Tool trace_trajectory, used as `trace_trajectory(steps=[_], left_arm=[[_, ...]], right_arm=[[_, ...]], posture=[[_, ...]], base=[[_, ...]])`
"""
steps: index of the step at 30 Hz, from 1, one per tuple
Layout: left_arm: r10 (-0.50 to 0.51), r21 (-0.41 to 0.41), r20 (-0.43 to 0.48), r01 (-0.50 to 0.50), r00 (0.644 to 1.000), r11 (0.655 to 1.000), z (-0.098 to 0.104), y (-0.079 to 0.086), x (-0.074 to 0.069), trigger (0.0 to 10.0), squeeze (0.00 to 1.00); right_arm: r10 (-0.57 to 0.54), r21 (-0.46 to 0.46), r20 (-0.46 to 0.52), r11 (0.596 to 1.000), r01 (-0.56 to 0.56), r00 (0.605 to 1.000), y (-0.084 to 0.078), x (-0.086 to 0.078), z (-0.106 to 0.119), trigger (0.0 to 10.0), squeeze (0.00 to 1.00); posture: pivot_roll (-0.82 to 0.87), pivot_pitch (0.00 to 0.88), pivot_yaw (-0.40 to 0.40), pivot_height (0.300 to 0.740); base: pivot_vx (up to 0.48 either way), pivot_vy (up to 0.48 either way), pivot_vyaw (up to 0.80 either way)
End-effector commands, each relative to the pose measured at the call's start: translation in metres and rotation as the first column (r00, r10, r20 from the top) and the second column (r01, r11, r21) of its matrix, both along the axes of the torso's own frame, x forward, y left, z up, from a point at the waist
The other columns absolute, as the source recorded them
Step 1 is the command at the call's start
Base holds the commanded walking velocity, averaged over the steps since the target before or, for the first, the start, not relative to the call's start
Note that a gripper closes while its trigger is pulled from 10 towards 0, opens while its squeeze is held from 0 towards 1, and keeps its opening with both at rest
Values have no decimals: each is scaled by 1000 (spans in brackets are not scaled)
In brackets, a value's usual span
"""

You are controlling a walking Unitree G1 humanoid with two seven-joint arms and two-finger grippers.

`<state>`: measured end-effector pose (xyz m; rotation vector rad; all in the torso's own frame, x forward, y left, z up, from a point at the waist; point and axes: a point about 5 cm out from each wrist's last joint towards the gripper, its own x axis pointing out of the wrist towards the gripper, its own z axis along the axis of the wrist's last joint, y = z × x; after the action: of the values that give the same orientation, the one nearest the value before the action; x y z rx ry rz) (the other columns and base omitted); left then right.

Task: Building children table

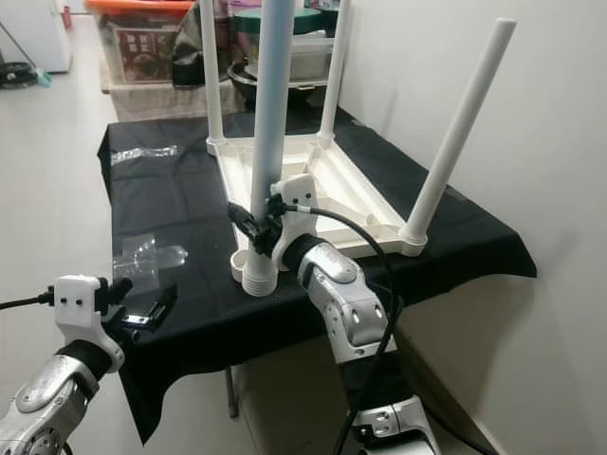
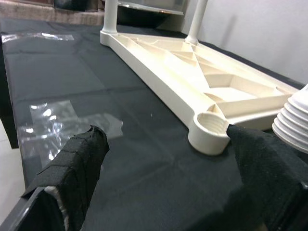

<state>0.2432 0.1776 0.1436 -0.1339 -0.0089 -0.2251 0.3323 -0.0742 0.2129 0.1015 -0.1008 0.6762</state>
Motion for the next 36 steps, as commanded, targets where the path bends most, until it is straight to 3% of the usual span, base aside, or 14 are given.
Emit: trace_trajectory(steps=[1,9,36], left_arm=[[4,-7,6,-4,1000,1000,0,0,2,10000,0],[-3,-9,9,3,1000,1000,1,-2,1,10000,0],[5,-15,24,-5,1000,1000,3,-1,2,10000,0]], right_arm=[[0,-3,28,1000,0,1000,1,1,4,10000,0],[10,3,39,1000,-10,999,1,0,6,10000,0],[14,12,39,1000,-15,999,3,0,6,10000,0]], posture=[[66,0,-90,740],[66,0,-93,740],[71,0,-90,740]], base=[[326,0,0],[327,0,0],[0,0,0]])
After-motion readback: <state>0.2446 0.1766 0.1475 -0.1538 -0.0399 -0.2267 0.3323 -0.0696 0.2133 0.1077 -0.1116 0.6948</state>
